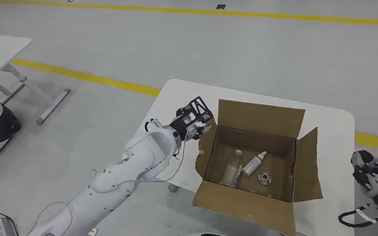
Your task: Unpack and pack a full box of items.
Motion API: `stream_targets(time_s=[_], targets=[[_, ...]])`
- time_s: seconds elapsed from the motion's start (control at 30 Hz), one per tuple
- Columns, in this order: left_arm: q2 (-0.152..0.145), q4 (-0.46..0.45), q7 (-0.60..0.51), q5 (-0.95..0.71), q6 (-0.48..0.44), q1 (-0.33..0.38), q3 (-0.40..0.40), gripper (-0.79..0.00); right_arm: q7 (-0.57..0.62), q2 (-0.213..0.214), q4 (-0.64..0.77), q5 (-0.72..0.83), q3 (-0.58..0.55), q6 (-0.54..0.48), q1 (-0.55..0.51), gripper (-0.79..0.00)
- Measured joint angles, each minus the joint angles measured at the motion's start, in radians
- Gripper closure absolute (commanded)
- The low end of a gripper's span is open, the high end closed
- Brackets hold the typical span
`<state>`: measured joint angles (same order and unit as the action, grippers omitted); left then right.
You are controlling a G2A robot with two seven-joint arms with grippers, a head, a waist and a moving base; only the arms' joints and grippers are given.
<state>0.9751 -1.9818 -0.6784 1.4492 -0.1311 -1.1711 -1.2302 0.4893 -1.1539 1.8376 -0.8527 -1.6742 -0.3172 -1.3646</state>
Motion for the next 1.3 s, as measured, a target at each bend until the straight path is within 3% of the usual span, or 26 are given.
stream_targets(time_s=[0.2,0.47,0.67,0.87,1.07,1.3], targets=[[0.004,0.020,-0.071,0.024,0.041,-0.038,-0.018,0.000,-0.005,-0.006,-0.045,0.034,0.092,-0.015,0.036,0.000],[0.019,0.061,-0.146,-0.038,0.045,-0.009,-0.010,0.000,0.048,-0.014,-0.053,-0.012,0.252,-0.050,0.088,0.000],[0.027,0.093,-0.154,-0.106,-0.019,0.022,-0.002,0.000,0.100,-0.022,-0.126,-0.056,0.372,-0.070,0.146,0.000],[0.032,0.109,-0.160,-0.143,-0.133,0.067,0.023,0.000,0.171,-0.030,-0.192,-0.117,0.447,-0.008,0.190,0.000],[0.040,0.120,-0.154,-0.197,-0.256,0.110,0.069,0.000,0.217,-0.032,-0.195,-0.130,0.452,0.059,0.211,0.000],[0.050,0.116,-0.149,-0.278,-0.352,0.164,0.118,0.000,0.163,-0.020,-0.094,-0.050,0.337,0.108,0.169,0.000]])
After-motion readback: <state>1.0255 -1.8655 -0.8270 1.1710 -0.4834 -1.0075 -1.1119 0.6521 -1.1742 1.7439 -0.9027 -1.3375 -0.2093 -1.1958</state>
